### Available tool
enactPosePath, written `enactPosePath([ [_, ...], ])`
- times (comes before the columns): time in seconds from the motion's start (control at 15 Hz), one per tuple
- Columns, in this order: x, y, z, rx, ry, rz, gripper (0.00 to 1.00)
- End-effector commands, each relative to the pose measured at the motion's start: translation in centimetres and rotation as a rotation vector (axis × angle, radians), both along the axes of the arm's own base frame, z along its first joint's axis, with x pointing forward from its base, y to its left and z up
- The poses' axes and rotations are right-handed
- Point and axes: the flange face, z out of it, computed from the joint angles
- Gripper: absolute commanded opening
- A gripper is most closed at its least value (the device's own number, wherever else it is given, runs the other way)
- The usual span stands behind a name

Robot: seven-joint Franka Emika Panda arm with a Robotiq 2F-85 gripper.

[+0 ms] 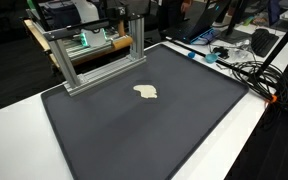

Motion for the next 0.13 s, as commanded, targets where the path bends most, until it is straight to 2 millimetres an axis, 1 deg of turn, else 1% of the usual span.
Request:
enactPosePath([
  [0.0, -2.8, -2.2, 1.6, -0.026, -0.178, 0.069, 1.00],
  [0.07, -1.0, -1.3, 1.3, -0.007, -0.089, 0.035, 1.00],
])
